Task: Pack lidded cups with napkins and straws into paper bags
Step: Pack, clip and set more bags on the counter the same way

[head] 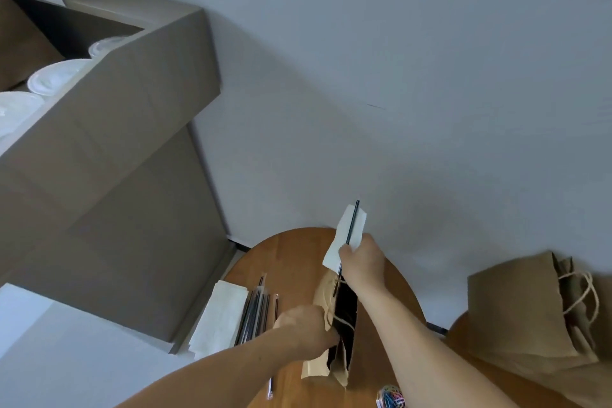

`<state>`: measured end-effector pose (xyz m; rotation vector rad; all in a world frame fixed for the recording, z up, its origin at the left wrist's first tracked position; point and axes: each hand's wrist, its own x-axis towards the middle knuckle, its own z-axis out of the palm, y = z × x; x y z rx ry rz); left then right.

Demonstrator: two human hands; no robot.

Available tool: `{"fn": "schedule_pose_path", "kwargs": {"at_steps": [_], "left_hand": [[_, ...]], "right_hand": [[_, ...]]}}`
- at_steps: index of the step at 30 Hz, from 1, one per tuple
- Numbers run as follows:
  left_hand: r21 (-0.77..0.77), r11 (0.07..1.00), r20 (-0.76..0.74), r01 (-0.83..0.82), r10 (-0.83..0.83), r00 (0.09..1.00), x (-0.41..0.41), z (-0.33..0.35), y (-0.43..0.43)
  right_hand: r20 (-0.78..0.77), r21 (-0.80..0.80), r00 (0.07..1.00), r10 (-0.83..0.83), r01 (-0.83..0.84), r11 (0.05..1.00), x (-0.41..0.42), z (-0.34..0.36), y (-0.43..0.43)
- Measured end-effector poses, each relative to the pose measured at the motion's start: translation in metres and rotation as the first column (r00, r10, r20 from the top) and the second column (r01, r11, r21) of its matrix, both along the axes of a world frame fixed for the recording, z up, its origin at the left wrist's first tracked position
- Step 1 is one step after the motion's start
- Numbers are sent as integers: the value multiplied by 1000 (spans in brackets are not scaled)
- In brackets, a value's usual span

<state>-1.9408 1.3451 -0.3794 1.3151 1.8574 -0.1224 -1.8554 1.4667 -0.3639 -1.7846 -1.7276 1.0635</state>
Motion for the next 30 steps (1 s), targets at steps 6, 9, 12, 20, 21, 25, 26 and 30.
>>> {"fn": "schedule_pose_path", "kwargs": {"at_steps": [6,9,12,20,21,25,26,30], "left_hand": [[26,983,60,-181,180,982,-8,-7,-9],[-8,980,114,-200,199,973,-17,-11,-14],[-52,977,196,-206,213,957,-17,-11,-18],[-104,953,292,-286,304,907,-19,-10,-22],[-102,949,287,-299,316,904,-20,-10,-22],[-100,944,287,-316,331,899,-20,-8,-20],[-102,941,293,-323,339,894,-20,-7,-20],[-106,926,333,-362,377,865,-21,-5,-20]], "right_hand": [[-17,-103,998,-52,50,993,9,-10,-17],[-54,-128,986,-156,148,981,20,-10,-15],[-180,-153,947,-267,241,958,23,-6,-13],[-156,140,969,-192,215,967,7,25,-3],[-97,159,987,-124,139,978,4,27,-5],[166,49,981,106,-115,992,-12,20,-19],[185,2,974,130,-132,991,-16,17,-24],[170,-168,964,205,-177,970,-22,4,-45]]}}
